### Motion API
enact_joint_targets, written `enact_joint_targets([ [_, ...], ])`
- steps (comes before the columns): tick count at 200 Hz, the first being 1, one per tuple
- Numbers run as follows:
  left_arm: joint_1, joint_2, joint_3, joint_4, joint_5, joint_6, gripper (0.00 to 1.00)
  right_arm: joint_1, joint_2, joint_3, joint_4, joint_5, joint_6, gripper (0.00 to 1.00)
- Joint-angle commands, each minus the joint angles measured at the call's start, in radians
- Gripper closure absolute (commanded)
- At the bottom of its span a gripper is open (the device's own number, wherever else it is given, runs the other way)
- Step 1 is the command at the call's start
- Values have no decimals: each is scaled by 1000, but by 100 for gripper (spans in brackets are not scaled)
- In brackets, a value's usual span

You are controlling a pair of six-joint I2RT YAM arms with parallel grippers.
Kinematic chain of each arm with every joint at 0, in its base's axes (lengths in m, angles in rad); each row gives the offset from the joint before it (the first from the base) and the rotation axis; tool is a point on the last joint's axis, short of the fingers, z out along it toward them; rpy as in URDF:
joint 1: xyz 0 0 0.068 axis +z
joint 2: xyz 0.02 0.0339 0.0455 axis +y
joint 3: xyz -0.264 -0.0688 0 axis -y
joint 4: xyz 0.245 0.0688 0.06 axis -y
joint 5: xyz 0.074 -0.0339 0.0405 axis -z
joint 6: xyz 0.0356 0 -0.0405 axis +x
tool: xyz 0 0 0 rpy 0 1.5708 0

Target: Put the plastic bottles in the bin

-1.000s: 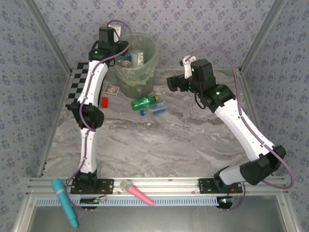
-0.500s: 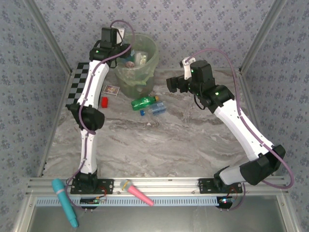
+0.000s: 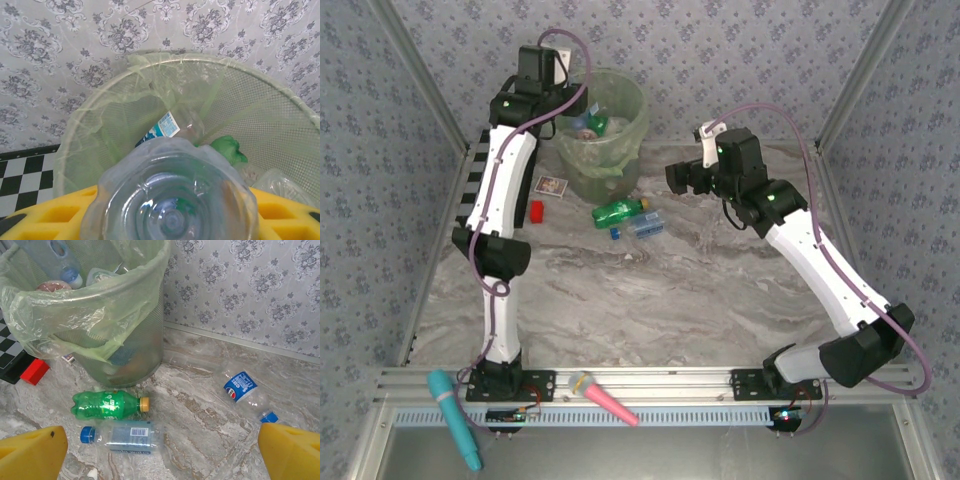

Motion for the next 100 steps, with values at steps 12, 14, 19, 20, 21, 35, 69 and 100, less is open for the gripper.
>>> enact_joint_targets([
  [12,-3,-88,5,-77,-51,-22,45,9,-32,-9,16,-7,20,0],
  [14,-3,-91,5,-79,-51,-24,45,10,-33,-9,17,-7,20,0],
  [19,-3,-101,2,-81,-51,-27,45,10,-33,-9,17,-7,20,0],
  [20,-3,-103,2,-83,-52,-28,45,10,-32,-9,17,-8,21,0],
  [21,-3,-104,1,-83,-52,-29,45,10,-33,-9,17,-8,21,0],
  [35,-2,-132,-20,-93,-49,-37,45,13,-35,-10,17,-6,22,0],
  [69,-2,-166,-74,-142,-2,-67,45,18,-39,-20,17,-3,25,1],
  [100,-4,-178,-83,-202,-17,-94,45,19,-53,-37,26,2,28,1],
])
